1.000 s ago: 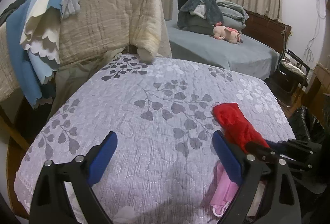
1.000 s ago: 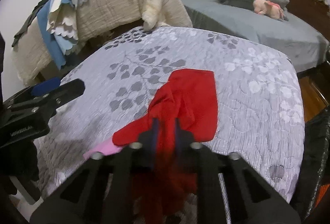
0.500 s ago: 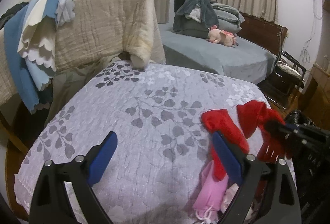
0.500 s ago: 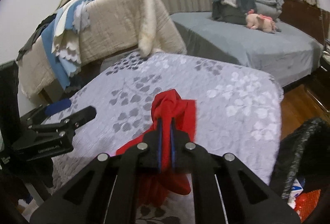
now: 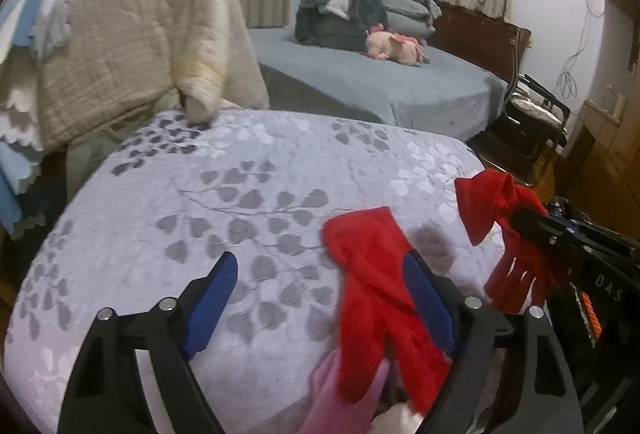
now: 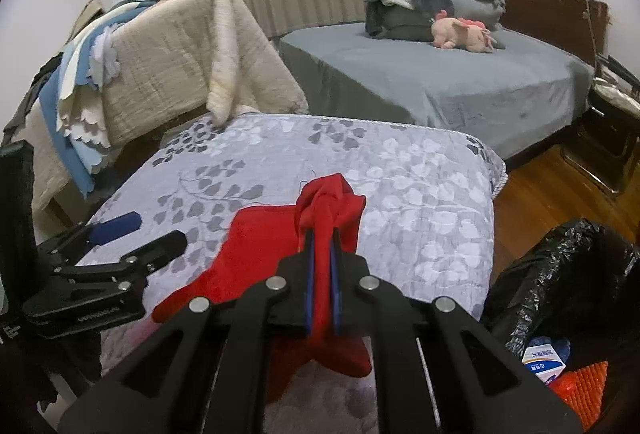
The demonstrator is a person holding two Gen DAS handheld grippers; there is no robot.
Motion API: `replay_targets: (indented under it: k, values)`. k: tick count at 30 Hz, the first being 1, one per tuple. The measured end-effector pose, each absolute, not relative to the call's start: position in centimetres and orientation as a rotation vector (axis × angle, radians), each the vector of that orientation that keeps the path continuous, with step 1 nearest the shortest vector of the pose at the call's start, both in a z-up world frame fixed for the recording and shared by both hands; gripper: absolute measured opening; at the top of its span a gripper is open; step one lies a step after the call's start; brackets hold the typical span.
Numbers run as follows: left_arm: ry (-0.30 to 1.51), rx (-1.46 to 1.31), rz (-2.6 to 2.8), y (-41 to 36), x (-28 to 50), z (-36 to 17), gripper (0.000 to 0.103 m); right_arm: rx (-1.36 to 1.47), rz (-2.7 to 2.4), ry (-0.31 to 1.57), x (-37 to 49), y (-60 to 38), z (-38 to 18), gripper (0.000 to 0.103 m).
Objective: Collect trash
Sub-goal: 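Grasp one red glove with the right gripper while the left grasps the other, then carry both red gloves over the bin and open both grippers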
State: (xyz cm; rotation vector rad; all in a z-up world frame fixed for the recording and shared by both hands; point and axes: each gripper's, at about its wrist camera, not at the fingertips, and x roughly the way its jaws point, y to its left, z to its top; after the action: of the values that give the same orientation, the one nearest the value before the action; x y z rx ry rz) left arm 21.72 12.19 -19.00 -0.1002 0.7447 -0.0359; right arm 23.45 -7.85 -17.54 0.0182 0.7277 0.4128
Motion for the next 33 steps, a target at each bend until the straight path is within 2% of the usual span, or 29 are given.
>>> replay_targets:
  k: [4,10,13,15,17,19,20,21,33]
  values:
    - [0.779,-0.1,-0.074,10.7,23.2,-19.9,0.081,0.021,0.402,0.732,23.9,-8.3,-18.0,0.006]
    - [0.85,-0.112,-0.11,9.3,24.5,-21.5,0.068,0.045,0.391,0.743,24.6,-9.0,-18.7,0.006]
    - [0.902,-0.138,-0.132,9.0,25.2,-22.5,0.057,0.053,0.389,0.746,24.7,-9.3,-18.8,0.006]
    - [0.937,-0.14,-0.148,8.7,25.5,-23.1,0.042,0.058,0.386,0.748,24.8,-9.4,-18.9,0.006]
    - [0.946,-0.133,-0.156,8.6,25.8,-23.4,0.037,0.061,0.384,0.749,24.9,-9.5,-18.9,0.006]
    - [0.948,-0.128,-0.172,8.5,26.0,-23.5,0.027,0.062,0.383,0.751,24.9,-9.6,-19.0,0.006]
    - [0.949,-0.132,-0.182,8.5,26.1,-23.5,0.015,0.063,0.385,0.749,24.9,-9.6,-18.9,0.006]
    - [0.952,-0.139,-0.191,8.5,26.2,-23.5,0.008,0.063,0.385,0.748,24.9,-9.6,-18.9,0.006]
    - [0.82,-0.169,-0.213,9.2,24.8,-18.8,0.006,0.059,0.4,0.696,24.0,-9.6,-16.4,0.006]
